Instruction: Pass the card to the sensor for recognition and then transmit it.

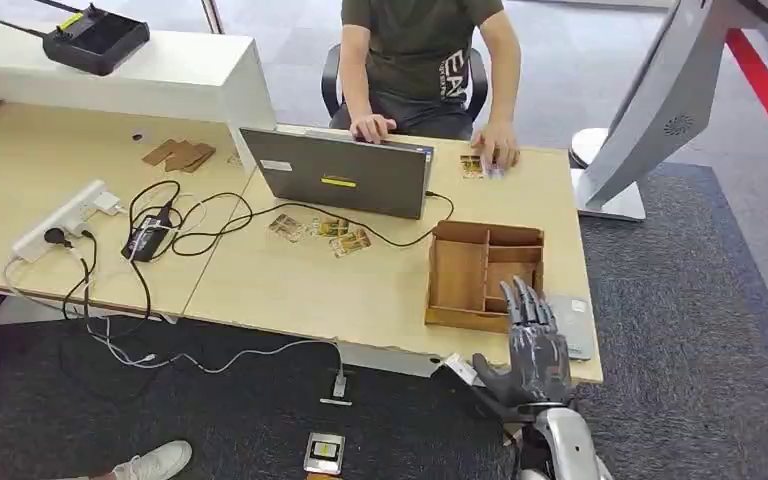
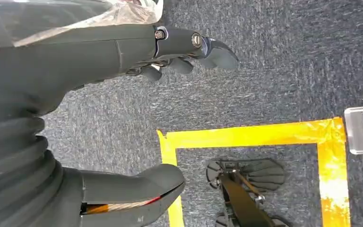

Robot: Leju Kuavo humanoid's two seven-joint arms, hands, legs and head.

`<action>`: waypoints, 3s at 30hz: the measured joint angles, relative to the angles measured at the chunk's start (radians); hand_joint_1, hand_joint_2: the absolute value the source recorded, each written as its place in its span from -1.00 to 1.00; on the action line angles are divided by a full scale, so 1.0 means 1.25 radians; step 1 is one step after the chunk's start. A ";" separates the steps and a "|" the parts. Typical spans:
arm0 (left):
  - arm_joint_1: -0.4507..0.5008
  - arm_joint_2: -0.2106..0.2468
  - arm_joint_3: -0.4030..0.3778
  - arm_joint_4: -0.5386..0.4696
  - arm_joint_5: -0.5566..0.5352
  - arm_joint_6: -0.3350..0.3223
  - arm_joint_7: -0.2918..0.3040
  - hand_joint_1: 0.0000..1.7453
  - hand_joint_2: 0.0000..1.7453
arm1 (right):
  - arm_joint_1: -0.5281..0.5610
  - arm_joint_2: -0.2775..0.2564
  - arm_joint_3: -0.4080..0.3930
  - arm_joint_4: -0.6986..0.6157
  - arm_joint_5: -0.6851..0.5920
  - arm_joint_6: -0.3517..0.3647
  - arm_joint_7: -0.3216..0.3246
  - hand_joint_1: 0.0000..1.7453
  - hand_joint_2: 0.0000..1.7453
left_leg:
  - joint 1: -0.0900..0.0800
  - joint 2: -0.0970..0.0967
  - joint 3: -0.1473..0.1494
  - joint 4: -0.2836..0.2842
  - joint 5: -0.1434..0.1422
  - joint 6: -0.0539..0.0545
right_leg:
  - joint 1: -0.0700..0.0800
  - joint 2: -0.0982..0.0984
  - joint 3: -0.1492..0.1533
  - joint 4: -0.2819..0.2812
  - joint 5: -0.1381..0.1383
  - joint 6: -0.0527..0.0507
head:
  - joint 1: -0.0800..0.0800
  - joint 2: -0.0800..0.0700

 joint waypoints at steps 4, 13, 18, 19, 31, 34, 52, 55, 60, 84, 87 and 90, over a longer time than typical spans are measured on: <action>0.000 0.005 0.000 0.000 0.000 0.001 0.001 -1.00 1.00 | -0.020 0.000 0.002 0.038 0.044 0.014 0.001 -1.00 1.00 | 0.000 0.000 0.000 0.000 0.000 0.000 | 0.000 0.000 0.000 0.000 0.000 0.000 | 0.000 0.000; 0.001 0.020 -0.002 -0.006 0.007 -0.005 0.005 -1.00 1.00 | -0.094 -0.002 0.003 0.135 0.063 0.051 -0.007 -1.00 1.00 | 0.000 0.000 0.000 0.000 0.001 0.000 | 0.000 0.000 0.000 0.000 0.000 0.000 | 0.000 0.000; 0.002 0.034 -0.003 -0.009 0.012 -0.012 0.009 -1.00 1.00 | -0.123 -0.008 0.006 0.161 0.105 0.077 0.004 -1.00 1.00 | 0.000 0.000 0.000 0.000 0.001 0.000 | 0.000 0.000 0.000 0.000 0.000 0.000 | 0.000 0.000; 0.001 0.038 -0.004 -0.010 0.013 -0.012 0.010 -1.00 1.00 | -0.129 -0.010 0.007 0.165 0.117 0.085 0.007 -1.00 1.00 | 0.000 0.000 0.000 0.000 0.001 0.000 | 0.000 0.000 0.000 0.000 0.000 0.000 | 0.000 0.000; 0.000 0.058 -0.017 -0.028 0.024 -0.021 0.019 -1.00 1.00 | -0.164 -0.029 0.028 0.187 0.103 0.114 0.033 -1.00 1.00 | 0.000 0.000 0.000 0.000 0.001 0.000 | 0.000 0.000 0.000 0.000 0.000 0.000 | 0.000 0.000; 0.000 0.059 -0.021 -0.030 0.025 -0.021 0.021 -1.00 1.00 | -0.166 -0.035 0.033 0.187 0.091 0.117 0.039 -1.00 1.00 | 0.000 0.000 0.000 0.000 0.001 0.000 | 0.000 0.000 0.000 0.000 0.000 0.000 | 0.000 0.000; -0.004 0.070 -0.042 -0.031 0.031 -0.045 0.014 -1.00 1.00 | -0.172 -0.050 0.049 0.192 0.037 0.117 0.051 -1.00 1.00 | 0.000 0.000 0.000 0.000 0.001 0.000 | 0.000 0.000 0.000 0.000 0.000 0.000 | 0.000 0.000; -0.005 0.074 -0.043 -0.031 0.034 -0.047 0.016 -1.00 1.00 | -0.176 -0.050 0.054 0.198 0.036 0.107 0.047 -1.00 1.00 | 0.000 0.000 0.000 0.000 0.001 0.000 | 0.000 0.000 0.000 0.000 0.000 0.000 | 0.000 0.000; -0.005 0.081 -0.044 -0.031 0.041 -0.053 0.018 -1.00 1.00 | -0.180 -0.047 0.061 0.205 0.036 0.099 0.042 -1.00 1.00 | 0.000 0.000 0.000 0.000 0.001 0.000 | 0.000 0.000 0.000 0.000 0.000 0.000 | 0.000 0.000; -0.015 0.097 -0.053 -0.038 0.043 -0.061 0.033 -1.00 1.00 | -0.189 -0.033 0.082 0.214 0.036 0.174 0.055 0.82 1.00 | 0.000 0.000 0.000 0.000 0.001 0.000 | 0.000 0.000 0.000 0.000 0.000 0.000 | 0.000 0.000; -0.015 0.099 -0.056 -0.040 0.043 -0.063 0.035 -1.00 1.00 | -0.189 -0.032 0.082 0.214 0.034 0.195 0.066 0.82 1.00 | 0.000 0.000 0.000 0.000 0.001 0.000 | 0.000 0.000 0.000 0.000 0.000 0.000 | 0.000 0.000; -0.015 0.100 -0.057 -0.040 0.043 -0.067 0.036 -1.00 1.00 | -0.193 -0.033 0.081 0.214 0.023 0.228 0.088 0.82 1.00 | 0.000 0.000 0.000 0.000 0.001 0.000 | 0.000 0.000 0.000 0.000 0.000 0.000 | 0.000 0.000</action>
